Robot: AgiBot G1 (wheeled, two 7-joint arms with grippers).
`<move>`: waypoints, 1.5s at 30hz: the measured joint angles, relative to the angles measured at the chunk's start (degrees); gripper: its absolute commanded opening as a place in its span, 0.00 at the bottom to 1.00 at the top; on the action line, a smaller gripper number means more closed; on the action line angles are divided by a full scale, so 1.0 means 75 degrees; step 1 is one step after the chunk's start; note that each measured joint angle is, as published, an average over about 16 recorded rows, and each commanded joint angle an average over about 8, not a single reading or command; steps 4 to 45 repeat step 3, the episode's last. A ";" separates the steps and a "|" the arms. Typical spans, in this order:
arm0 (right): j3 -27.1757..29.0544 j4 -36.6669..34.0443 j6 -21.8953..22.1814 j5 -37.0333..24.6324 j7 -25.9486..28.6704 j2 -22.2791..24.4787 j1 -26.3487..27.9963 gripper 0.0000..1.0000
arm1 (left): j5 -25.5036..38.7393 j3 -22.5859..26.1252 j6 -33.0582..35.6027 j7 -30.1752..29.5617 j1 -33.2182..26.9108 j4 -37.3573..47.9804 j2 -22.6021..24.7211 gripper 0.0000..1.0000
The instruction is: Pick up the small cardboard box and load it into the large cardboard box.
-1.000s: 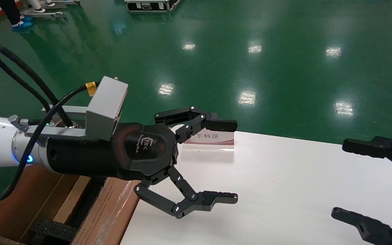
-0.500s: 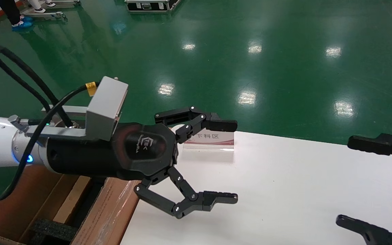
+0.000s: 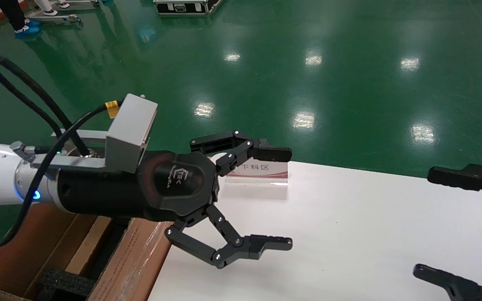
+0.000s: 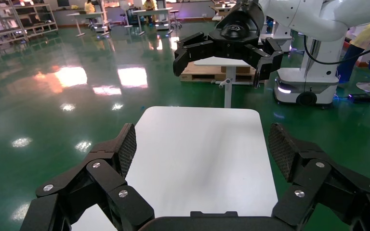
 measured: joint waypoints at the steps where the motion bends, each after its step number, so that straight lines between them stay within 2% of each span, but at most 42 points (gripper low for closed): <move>1: 0.0000 0.0000 0.0000 0.0000 0.0000 0.0000 0.0000 1.00 | 0.0000 0.0000 0.0000 0.0000 0.0000 0.0000 0.0000 1.00; 45: 0.0000 0.0000 0.0000 0.0000 0.0000 0.0000 0.0000 1.00 | 0.0000 0.0000 0.0000 0.0000 0.0000 0.0000 0.0000 1.00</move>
